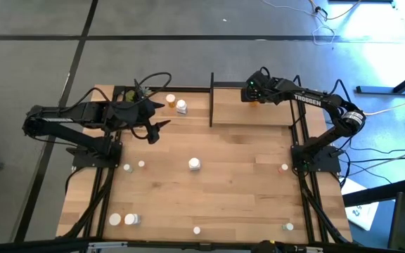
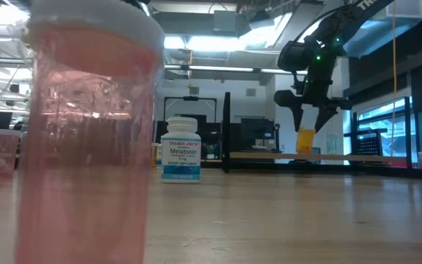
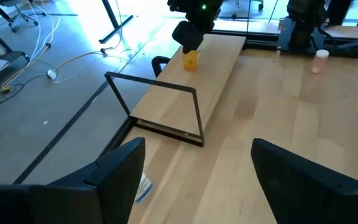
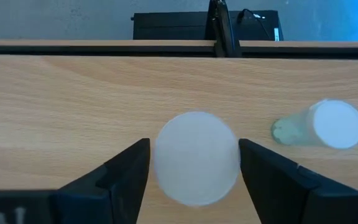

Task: Pick and place medicine bottles onto shelf by color
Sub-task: Put the middle orange pill bottle on the shelf

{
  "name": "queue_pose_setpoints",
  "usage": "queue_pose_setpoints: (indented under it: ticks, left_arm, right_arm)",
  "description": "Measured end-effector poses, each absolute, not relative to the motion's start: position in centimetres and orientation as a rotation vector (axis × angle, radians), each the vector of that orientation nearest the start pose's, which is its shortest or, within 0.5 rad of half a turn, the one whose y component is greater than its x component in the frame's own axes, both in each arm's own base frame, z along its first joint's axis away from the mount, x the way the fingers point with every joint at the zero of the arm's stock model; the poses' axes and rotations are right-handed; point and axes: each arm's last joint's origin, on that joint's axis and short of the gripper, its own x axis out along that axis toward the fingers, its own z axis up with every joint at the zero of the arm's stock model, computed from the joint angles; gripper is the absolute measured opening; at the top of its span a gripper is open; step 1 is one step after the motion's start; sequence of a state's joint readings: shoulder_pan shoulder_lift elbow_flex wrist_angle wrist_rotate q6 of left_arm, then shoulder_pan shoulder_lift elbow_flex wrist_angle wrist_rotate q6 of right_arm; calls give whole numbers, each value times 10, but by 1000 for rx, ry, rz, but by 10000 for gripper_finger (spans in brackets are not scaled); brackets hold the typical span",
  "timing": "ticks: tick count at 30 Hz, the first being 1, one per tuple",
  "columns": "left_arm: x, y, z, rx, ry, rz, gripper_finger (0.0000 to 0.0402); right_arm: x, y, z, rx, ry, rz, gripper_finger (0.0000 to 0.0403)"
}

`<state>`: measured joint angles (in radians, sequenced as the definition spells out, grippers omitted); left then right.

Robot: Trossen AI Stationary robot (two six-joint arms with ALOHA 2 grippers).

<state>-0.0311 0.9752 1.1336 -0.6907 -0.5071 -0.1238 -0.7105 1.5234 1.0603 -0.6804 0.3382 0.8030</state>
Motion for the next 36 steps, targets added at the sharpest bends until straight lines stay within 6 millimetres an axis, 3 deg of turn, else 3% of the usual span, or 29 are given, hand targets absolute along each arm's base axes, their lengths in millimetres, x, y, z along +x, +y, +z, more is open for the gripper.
queue_pose_setpoints:
  ticks: [26,36]
  left_arm:
    - [185,8,372,27,494,495,289]
    - [185,8,372,31,496,494,289]
  right_arm:
    - [219,-197,228,784,735,-1361,253]
    - [216,-180,258,712,650,-1286,230]
